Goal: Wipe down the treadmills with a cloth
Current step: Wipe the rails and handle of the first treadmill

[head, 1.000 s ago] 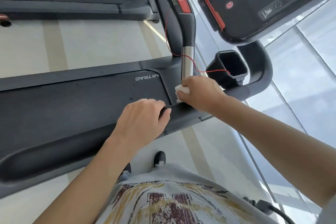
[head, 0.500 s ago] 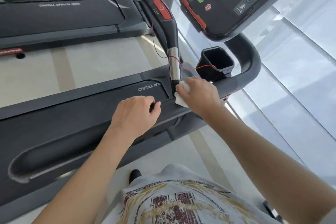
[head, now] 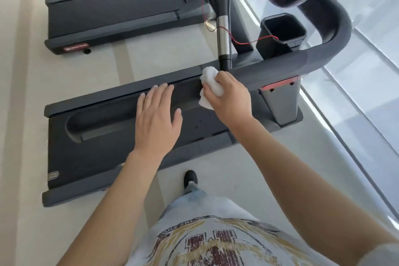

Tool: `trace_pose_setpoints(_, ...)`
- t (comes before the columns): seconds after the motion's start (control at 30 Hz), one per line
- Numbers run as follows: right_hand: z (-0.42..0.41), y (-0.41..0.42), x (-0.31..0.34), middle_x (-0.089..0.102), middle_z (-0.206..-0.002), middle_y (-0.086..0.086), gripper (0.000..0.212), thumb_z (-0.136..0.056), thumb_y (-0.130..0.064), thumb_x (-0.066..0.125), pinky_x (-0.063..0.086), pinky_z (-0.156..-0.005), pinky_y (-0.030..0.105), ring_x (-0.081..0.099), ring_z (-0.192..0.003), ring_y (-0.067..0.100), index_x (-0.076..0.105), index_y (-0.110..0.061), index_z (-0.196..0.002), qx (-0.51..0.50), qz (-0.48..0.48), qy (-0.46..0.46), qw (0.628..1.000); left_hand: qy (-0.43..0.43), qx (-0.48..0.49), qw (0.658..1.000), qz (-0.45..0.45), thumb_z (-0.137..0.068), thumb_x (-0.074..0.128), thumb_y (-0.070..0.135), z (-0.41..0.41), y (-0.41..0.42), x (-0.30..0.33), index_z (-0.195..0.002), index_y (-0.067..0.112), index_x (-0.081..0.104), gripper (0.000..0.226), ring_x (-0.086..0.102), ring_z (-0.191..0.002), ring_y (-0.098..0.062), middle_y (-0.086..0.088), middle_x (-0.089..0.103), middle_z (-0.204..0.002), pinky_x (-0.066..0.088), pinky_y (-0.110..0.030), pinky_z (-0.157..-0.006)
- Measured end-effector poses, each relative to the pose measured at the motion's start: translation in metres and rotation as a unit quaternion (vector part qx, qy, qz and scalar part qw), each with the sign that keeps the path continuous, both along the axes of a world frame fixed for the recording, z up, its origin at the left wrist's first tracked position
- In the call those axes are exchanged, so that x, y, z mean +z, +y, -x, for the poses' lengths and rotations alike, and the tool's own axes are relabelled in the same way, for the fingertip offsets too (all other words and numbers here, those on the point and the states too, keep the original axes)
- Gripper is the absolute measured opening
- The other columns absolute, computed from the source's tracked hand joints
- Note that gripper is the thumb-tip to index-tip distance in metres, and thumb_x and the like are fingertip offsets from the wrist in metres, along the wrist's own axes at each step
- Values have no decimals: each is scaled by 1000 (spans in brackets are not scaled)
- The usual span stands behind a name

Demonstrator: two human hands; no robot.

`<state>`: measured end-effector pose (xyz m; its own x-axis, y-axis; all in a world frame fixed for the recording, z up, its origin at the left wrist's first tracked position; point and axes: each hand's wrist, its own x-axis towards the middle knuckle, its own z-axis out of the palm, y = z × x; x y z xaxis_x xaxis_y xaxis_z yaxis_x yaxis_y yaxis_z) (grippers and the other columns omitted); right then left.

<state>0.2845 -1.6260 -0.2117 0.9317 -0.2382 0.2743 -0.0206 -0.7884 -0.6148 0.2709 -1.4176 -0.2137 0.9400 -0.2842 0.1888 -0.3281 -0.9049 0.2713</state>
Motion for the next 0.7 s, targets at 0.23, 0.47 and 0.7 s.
trace_pose_setpoints(0.23,45,48,-29,57,-74,-10,30,-96,-45,60,41,-61,31,57,-73,11,47,-21,-82,-7,-113,122,986,43,84,995,19,-102,55,27,69,65,2,-149,12,53,50,40,-148,-29,-4,38,-167,38,-48,-115)
trace_pose_setpoints(0.47,60,141,-16,55,-72,-10,35,-94,-47,63,41,-60,31,54,-69,10,44,-30,-70,108,-124,162,973,91,225,968,67,-102,60,25,131,167,-4,-138,8,63,39,52,-134,-34,-9,60,-146,46,-50,-108)
trace_pose_setpoints(0.7,85,303,10,52,-69,-6,40,-94,-50,63,39,-58,32,49,-66,15,46,-21,-72,218,-105,156,958,50,310,944,104,-102,59,25,191,303,7,-134,9,65,37,54,-130,-31,-7,62,-142,49,-48,-106)
